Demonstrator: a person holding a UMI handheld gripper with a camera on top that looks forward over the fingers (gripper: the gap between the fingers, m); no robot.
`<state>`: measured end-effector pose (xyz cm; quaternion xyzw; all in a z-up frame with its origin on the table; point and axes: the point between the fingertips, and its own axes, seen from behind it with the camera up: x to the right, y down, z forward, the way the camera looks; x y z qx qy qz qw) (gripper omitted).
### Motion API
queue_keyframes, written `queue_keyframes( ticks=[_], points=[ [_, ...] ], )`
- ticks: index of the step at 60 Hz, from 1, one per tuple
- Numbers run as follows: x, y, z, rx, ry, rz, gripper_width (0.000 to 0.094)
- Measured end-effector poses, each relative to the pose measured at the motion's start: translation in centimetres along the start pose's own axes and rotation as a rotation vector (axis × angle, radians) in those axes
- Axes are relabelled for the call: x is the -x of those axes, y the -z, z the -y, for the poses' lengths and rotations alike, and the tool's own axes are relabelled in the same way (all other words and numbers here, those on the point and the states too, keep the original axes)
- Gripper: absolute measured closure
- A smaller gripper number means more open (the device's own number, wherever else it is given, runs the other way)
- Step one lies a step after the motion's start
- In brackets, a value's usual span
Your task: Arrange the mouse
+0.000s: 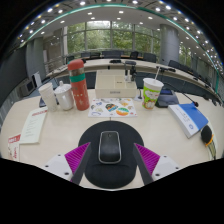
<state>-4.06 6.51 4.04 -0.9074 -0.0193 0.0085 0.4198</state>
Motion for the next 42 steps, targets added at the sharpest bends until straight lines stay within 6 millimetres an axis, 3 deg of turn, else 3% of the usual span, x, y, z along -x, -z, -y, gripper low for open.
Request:
queue_keyframes(
  ticks=[15,27,35,42],
  points=[
    [1.2,14.4,0.1,-0.062,-0.014,-0.036,0.0079],
    [3.3,26.5,-3.1,-0.094,0.005,-0.048,0.0079],
    [3.9,32.5,-6.1,-0.102,0.020,-0.064,0.0081],
    [4.3,36.2,-7.7,-0.115,0.033,-0.076,0.0078]
  ],
)
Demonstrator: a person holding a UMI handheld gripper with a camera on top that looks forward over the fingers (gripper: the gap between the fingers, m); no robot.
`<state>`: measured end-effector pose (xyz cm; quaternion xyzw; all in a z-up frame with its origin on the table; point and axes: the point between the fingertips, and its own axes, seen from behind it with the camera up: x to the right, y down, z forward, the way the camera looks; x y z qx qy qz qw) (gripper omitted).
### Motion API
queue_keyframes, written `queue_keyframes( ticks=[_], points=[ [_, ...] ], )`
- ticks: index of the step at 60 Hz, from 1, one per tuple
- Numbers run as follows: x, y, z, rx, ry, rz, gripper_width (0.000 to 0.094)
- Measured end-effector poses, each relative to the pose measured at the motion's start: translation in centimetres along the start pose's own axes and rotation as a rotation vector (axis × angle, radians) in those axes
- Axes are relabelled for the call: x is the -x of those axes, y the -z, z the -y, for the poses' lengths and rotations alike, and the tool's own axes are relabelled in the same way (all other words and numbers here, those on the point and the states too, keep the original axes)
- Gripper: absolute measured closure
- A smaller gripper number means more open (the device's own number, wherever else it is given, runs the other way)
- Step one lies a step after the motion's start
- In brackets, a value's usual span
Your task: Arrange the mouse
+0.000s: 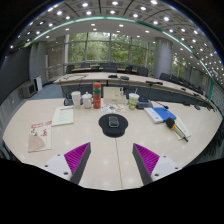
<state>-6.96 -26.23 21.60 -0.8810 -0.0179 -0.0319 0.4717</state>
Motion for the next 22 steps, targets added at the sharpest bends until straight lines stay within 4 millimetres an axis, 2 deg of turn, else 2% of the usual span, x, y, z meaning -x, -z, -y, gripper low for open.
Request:
queue_keyframes(
  ticks=[9,22],
  points=[
    [0.1,2.9,-0.4,-0.025,-0.003,0.000,0.0077],
    [0.1,4.3,-0.1,-0.046,-0.008,0.006,0.0081]
  ],
)
